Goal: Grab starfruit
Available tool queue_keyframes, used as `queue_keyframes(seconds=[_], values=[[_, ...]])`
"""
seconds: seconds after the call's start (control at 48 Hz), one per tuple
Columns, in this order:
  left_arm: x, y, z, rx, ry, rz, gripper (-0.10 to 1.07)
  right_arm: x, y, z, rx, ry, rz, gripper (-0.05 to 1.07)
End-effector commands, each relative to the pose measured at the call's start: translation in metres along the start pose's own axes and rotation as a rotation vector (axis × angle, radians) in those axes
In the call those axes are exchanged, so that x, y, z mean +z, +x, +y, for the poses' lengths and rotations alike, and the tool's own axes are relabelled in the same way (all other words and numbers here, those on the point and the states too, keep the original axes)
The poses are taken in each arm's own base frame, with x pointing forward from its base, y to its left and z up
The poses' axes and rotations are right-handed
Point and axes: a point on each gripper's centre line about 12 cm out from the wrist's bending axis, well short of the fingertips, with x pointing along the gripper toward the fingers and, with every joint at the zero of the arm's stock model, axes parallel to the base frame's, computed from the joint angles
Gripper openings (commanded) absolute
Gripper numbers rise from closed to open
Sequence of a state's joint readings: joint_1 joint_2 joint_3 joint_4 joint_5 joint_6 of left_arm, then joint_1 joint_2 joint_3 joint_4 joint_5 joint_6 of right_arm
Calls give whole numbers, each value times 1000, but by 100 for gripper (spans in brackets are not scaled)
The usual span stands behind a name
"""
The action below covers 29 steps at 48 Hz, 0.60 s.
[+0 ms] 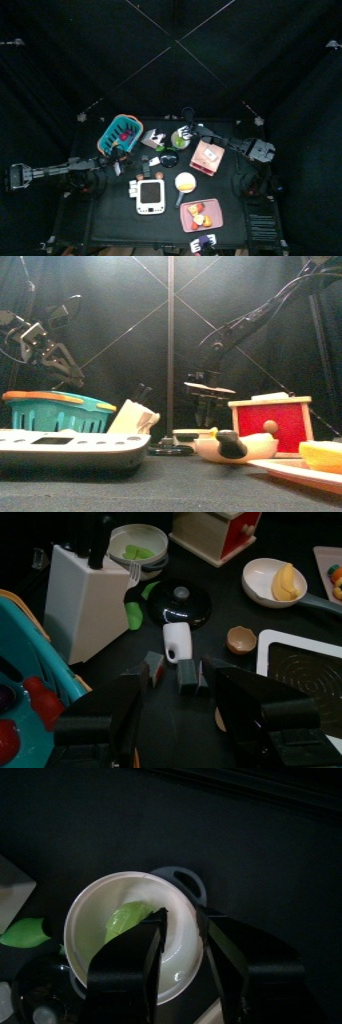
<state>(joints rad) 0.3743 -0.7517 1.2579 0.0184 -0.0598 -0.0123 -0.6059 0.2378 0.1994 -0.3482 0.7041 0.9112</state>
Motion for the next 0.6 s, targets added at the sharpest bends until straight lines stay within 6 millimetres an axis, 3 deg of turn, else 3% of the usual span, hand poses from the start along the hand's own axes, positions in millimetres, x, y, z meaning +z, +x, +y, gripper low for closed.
queue_keyframes(seconds=[0.0, 0.229, 0.583], values=[[5, 0, 1, 3, 3, -14, 84, 12, -27, 12, 53, -2, -59, 71], [5, 0, 1, 3, 3, -12, 84, -1, -39, 39, 103, -56, -66, 72], [2, 0, 1, 3, 2, -2, 84, -13, -32, 46, 111, -39, -23, 87]])
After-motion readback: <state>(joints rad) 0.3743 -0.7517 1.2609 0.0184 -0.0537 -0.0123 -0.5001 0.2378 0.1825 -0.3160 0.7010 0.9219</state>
